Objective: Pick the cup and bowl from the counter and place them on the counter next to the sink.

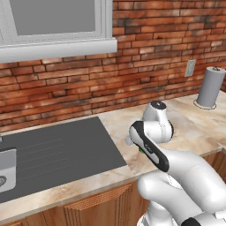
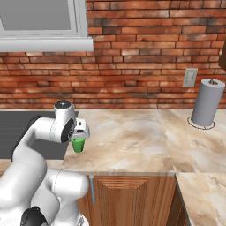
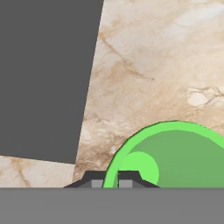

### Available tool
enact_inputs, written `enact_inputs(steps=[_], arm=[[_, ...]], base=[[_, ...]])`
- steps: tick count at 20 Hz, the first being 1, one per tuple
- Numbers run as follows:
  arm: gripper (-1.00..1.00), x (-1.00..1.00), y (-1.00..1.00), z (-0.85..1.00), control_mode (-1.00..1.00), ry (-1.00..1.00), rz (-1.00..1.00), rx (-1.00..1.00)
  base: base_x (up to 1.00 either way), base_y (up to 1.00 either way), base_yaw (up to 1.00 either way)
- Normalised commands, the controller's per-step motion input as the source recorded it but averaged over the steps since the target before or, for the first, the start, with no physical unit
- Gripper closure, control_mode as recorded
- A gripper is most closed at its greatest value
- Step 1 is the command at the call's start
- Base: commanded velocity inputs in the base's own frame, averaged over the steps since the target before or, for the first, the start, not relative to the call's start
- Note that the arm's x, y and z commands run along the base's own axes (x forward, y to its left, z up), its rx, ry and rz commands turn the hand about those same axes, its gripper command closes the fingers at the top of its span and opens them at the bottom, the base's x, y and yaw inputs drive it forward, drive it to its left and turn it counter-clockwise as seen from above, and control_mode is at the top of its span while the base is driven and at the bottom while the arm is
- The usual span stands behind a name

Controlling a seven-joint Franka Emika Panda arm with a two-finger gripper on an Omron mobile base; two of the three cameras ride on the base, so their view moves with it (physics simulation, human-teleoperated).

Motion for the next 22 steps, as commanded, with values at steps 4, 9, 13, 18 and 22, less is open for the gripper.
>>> enact_inputs(steps=[4,9,13,18,22], arm=[[1.0,0.01,0.02,-0.37,-1.0,0.06,0.0,0.0],[1.0,0.06,0.02,-0.23,-1.0,0.01,0.01,0.0],[1.0,0.03,0.03,-0.16,-1.0,0.02,0.01,0.0],[1.0,0.05,0.01,-0.32,-1.0,0.03,0.01,0.0],[1.0,0.09,0.0,-0.33,-1.0,0.02,0.01,0.0]], base=[[0.0,0.0,0.0],[0.0,0.0,0.0],[0.0,0.0,0.0],[0.0,0.0,0.0],[0.0,0.0,0.0]])
